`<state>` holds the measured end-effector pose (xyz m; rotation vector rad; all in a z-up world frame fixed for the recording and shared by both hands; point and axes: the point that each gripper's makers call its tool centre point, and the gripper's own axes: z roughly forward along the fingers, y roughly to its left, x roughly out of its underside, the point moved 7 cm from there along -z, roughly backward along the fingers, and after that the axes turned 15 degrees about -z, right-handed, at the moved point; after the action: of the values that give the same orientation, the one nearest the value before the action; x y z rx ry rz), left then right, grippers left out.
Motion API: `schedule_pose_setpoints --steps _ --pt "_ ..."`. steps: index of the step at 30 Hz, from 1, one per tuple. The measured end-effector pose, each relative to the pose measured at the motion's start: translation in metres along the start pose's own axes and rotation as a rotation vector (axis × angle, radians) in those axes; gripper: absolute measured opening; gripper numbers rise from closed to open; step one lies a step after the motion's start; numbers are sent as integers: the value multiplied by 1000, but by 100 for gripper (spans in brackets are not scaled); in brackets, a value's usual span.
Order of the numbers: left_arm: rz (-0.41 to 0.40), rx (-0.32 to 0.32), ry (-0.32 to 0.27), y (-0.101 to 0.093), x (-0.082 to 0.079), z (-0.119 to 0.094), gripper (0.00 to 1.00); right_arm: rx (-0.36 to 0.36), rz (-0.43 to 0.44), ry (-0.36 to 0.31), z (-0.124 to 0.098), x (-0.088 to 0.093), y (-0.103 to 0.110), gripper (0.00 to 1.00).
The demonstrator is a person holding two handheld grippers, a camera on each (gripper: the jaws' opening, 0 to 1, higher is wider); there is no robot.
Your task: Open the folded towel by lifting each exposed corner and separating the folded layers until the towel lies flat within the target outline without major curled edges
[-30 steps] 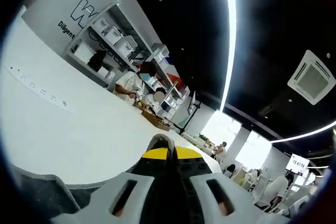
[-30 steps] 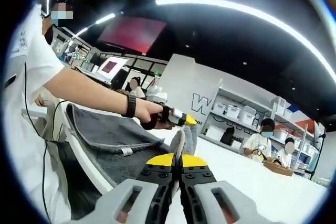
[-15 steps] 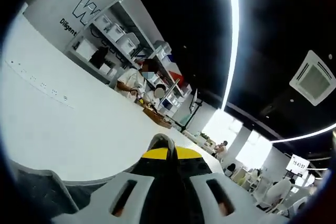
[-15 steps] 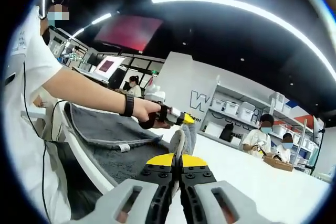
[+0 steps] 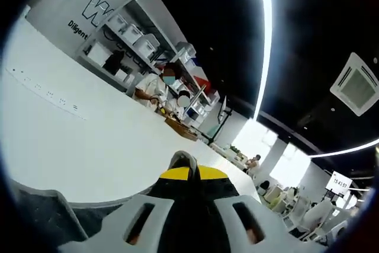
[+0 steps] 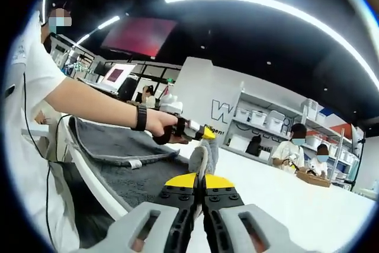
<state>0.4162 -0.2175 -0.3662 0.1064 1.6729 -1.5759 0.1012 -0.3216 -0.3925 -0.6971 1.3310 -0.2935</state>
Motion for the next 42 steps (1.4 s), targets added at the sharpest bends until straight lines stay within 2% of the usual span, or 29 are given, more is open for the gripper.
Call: schedule_pose_setpoints --steps 6,11,14,17,19,26,27,31,35,40,42 --pt "1 -13 12 5 -3 6 0 7 8 13 0 5 0 0" --pt "4 -38 20 14 -13 14 0 7 24 18 0 9 -1 0" --pt "11 -35 23 10 -5 13 0 15 37 15 -1 9 -5 0" --pt "13 -38 25 11 -7 14 0 20 38 20 -1 11 -6 0" --pt "14 -41 26 14 -13 19 0 21 40 21 -2 12 -6 0" --pt "20 -48 36 12 -5 20 0 20 51 29 -3 15 -6 0" --pt "21 -49 37 14 -10 22 0 23 51 32 -3 16 -6 0" --pt "59 -67 51 14 0 24 0 36 58 44 -6 20 -8 0" --pt "52 -73 57 12 13 18 0 40 74 54 -8 25 -9 0" --pt "44 -78 66 14 17 20 0 48 91 67 -10 32 -10 0" --pt "39 -79 68 15 26 16 0 48 87 73 -10 34 -11 0"
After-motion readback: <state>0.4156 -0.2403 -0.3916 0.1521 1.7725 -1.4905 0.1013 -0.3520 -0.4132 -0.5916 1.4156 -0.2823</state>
